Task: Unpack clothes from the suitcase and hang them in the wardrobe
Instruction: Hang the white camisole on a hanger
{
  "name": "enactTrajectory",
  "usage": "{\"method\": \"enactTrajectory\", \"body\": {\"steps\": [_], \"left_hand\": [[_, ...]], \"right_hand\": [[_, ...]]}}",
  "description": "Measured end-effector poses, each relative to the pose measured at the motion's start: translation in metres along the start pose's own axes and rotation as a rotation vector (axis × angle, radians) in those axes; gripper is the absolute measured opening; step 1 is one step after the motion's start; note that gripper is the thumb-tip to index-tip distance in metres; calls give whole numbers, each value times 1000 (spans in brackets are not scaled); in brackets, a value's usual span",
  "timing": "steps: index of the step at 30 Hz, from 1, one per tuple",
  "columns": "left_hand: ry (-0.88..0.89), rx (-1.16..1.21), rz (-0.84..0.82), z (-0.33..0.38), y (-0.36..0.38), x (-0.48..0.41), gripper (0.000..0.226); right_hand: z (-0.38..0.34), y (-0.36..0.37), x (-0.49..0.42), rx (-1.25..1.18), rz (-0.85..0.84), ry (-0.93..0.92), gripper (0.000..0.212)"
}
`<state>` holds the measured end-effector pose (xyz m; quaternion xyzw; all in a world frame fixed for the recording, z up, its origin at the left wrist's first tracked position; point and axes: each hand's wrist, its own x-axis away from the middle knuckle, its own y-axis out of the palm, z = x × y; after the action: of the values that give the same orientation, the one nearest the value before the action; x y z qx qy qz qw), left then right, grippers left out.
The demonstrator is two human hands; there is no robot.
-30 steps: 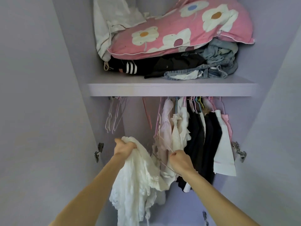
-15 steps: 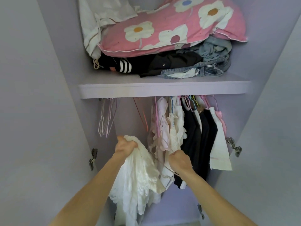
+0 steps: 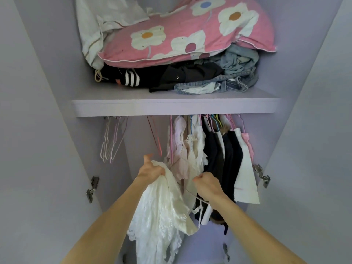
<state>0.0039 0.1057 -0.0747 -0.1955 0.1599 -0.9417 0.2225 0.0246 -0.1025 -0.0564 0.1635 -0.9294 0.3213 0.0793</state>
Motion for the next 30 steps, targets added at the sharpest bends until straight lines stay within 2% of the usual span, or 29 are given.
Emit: {"method": "enactTrajectory", "body": {"steps": [5, 10, 13, 16, 19, 22, 27, 30], "left_hand": [[-7, 11, -90, 7, 25, -25, 89], [-11, -13, -164, 3, 36, -64, 94], [23, -37, -237, 7, 39, -83, 90], [46, -70, -274, 4, 44, -104, 90], [70, -71, -297, -4, 48, -119, 81], [98, -62, -282, -9, 41, -129, 70], [117, -65, -251, -26, 26, -150, 51], [133, -75, -241, -40, 22, -162, 52]], "right_hand": [[2, -2, -32, -159, -92, 77, 12], [6, -2, -56, -322, -178, 161, 23], [9, 7, -71, -381, -213, 192, 22], [11, 17, -82, -441, -201, 205, 15], [14, 24, -90, -523, -193, 188, 18], [9, 37, -100, -523, -181, 171, 11], [6, 57, -121, -559, -139, 183, 19], [17, 75, -124, -511, -101, 154, 11]]}}
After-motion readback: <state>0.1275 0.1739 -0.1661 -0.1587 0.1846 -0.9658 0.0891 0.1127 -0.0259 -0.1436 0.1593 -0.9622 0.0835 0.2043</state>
